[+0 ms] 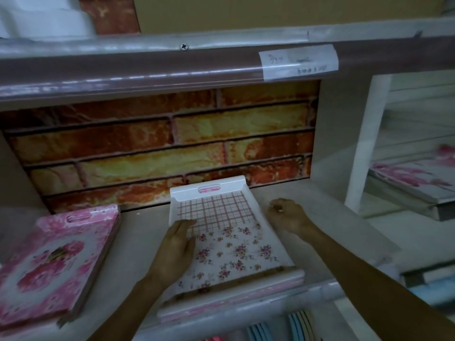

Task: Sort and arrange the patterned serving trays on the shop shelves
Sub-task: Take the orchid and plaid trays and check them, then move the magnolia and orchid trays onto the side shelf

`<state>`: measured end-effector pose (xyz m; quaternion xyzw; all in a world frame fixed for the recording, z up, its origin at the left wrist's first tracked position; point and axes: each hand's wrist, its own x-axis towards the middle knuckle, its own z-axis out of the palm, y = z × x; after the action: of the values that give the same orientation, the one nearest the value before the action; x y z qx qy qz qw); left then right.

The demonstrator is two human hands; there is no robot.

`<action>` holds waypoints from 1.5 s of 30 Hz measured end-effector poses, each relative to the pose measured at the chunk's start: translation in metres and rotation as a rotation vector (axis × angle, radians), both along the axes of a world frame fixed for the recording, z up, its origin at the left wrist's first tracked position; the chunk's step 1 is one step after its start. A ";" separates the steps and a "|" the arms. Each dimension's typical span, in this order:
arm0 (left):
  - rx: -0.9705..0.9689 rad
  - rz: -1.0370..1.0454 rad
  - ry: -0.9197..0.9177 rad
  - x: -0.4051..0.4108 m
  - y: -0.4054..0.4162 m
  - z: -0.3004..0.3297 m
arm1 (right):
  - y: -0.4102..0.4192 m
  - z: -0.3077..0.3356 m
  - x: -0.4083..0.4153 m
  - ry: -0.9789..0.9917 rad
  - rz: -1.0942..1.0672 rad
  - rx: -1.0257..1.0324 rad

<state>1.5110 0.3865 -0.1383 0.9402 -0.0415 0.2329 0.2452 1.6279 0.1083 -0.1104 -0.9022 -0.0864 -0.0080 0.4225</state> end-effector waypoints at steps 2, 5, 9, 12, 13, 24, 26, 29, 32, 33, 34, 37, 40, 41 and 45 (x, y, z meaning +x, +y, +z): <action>-0.064 -0.081 -0.006 0.002 -0.013 0.013 | -0.014 0.012 -0.007 -0.053 -0.038 0.090; -0.096 -0.178 -0.045 0.007 -0.040 0.026 | -0.038 0.029 -0.022 -0.115 -0.049 0.226; -0.205 -0.280 -0.019 0.007 -0.085 0.037 | -0.074 0.059 -0.052 -0.148 -0.111 0.411; -0.258 -0.354 0.016 0.008 -0.122 0.045 | -0.109 0.076 -0.074 -0.215 -0.131 0.473; -0.282 -0.374 0.032 0.010 -0.135 0.048 | -0.121 0.080 -0.081 -0.229 -0.137 0.498; -0.449 -0.581 0.121 0.013 -0.325 0.060 | -0.303 0.093 -0.157 -0.376 -0.276 0.503; -0.481 -0.622 0.138 0.011 -0.368 0.060 | -0.342 0.090 -0.171 -0.391 -0.302 0.507; -0.541 -0.683 0.170 0.009 -0.433 0.056 | -0.396 0.086 -0.188 -0.394 -0.338 0.496; -0.589 -0.749 0.189 0.005 -0.491 0.051 | -0.446 0.080 -0.202 -0.394 -0.376 0.511; -0.601 -0.765 0.196 0.005 -0.508 0.051 | -0.460 0.078 -0.206 -0.396 -0.390 0.516; -0.604 -0.781 0.203 0.004 -0.523 0.050 | -0.474 0.077 -0.210 -0.395 -0.404 0.522; -0.604 -0.819 0.210 0.007 -0.564 0.049 | -0.510 0.075 -0.218 -0.392 -0.440 0.533; -0.614 -0.846 0.218 0.017 -0.601 0.050 | -0.543 0.075 -0.219 -0.408 -0.469 0.541; -0.614 -0.857 0.221 0.021 -0.612 0.050 | -0.554 0.075 -0.217 -0.411 -0.482 0.546; -0.596 -0.896 0.226 0.045 -0.657 0.049 | -0.593 0.069 -0.204 -0.399 -0.519 0.553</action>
<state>1.5562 -0.2702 -0.0897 0.7395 -0.3435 0.0051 0.5789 1.4241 -0.4848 -0.0418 -0.7277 0.0688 -0.3115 0.6072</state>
